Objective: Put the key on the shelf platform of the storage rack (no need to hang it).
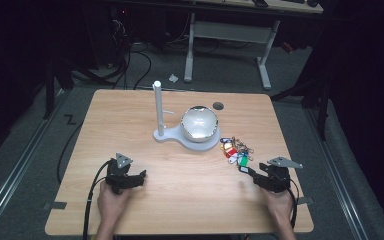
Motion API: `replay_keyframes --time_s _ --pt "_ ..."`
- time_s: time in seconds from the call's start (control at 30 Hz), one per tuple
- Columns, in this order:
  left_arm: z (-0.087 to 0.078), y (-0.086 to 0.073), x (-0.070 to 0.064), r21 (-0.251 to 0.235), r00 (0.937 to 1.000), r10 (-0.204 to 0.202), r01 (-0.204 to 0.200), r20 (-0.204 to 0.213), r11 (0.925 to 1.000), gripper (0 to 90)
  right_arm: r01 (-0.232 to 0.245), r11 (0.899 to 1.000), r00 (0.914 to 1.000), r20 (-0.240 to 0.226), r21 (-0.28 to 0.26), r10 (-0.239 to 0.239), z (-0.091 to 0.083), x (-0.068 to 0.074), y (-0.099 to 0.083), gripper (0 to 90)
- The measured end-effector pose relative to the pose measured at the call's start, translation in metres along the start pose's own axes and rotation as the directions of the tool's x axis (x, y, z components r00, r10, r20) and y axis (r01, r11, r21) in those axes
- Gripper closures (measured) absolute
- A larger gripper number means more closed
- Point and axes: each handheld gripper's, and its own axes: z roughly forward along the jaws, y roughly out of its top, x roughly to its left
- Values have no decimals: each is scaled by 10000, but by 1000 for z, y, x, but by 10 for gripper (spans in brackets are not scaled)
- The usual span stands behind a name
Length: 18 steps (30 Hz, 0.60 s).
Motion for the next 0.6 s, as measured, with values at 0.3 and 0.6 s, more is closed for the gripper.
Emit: replay_keyframes --time_s 0.3,0.6 --pt "0 0 0 -2 10000 -11 11 14 10000 185 489 9988 9980 -399 -48 -490 6 13 17 539" --pt "0 0 0 -2 10000 -11 11 14 10000 185 989 9948 9918 -844 257 -965 23 15 37 609"
